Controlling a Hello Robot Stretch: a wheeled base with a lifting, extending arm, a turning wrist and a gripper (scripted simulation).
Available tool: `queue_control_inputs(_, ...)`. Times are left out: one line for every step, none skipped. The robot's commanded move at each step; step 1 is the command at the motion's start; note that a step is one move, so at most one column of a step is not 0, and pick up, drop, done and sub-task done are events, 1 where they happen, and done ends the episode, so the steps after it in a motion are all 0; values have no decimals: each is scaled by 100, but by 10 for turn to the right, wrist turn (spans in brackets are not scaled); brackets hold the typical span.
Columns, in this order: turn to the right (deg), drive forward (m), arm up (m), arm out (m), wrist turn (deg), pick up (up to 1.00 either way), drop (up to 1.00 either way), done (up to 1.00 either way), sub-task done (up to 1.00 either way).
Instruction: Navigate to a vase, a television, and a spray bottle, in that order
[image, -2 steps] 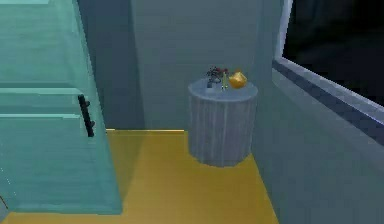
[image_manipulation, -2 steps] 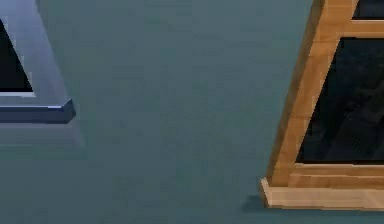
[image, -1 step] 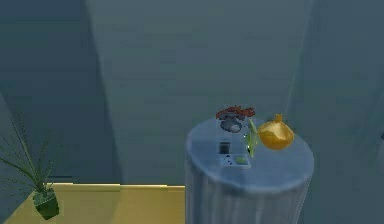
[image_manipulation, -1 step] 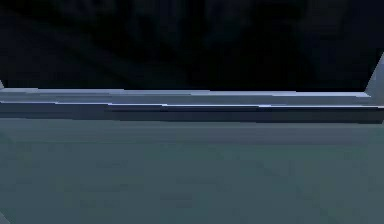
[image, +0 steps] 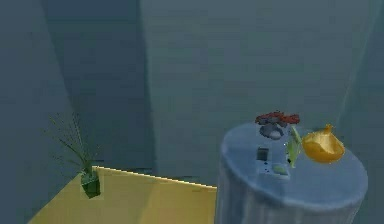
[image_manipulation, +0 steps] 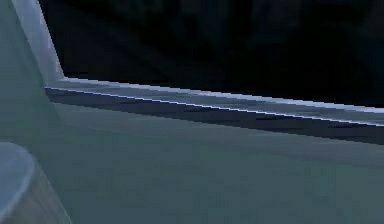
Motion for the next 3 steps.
queue_control_inputs(0, 20, 0, 0, 0, 0, 0, 0, 0)
queue_control_inputs(420, 0, 0, 0, 0, 0, 0, 0, 0)
queue_control_inputs(0, 0, 0, 0, 0, 0, 0, 0, 100)
